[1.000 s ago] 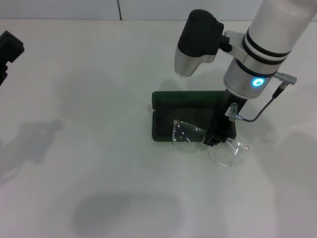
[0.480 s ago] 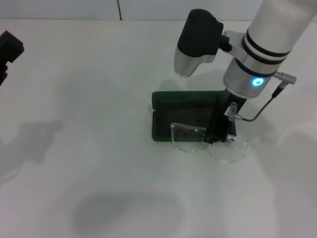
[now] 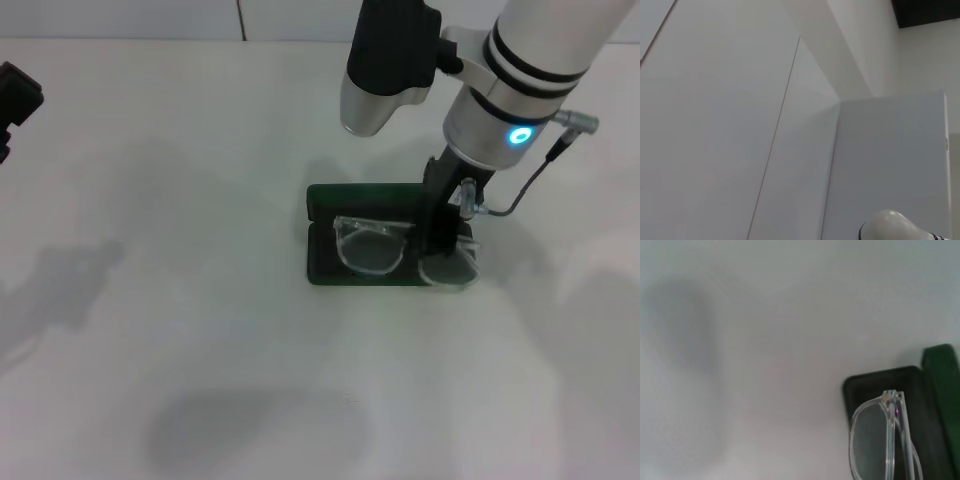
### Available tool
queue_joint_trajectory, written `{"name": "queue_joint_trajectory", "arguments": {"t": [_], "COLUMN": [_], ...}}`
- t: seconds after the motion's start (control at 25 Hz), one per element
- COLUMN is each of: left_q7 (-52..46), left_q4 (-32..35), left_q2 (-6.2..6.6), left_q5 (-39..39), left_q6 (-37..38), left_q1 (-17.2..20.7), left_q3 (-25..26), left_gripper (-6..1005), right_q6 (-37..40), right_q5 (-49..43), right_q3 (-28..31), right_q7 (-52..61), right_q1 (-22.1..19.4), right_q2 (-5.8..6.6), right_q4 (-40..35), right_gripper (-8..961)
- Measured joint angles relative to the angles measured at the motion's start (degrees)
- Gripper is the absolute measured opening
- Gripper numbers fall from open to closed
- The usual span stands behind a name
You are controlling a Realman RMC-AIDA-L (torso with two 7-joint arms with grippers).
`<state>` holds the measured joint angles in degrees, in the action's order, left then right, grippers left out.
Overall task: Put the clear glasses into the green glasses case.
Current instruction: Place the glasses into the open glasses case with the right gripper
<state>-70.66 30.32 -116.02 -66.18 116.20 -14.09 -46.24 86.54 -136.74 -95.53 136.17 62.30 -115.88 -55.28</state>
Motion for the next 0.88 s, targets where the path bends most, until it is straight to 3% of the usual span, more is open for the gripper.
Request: {"name": "queue_joint_trajectory", "arguments": {"t": [0.88], "left_q7": [0.54], "left_q4": [-0.09], "left_q2": [0.00], "left_q5": [-0.15], "left_q6": [0.00], "left_q1": [-0.13], "left_q3": [-0.22], "left_gripper": [48], "right_q6": [-1.22], "right_q5": [-1.89], "right_q3": [1.58], "right_q7": [-9.86], "right_q1": [0.92], "right_q2": [-0.26], "right_q4": [1.24], "right_gripper": [66]}}
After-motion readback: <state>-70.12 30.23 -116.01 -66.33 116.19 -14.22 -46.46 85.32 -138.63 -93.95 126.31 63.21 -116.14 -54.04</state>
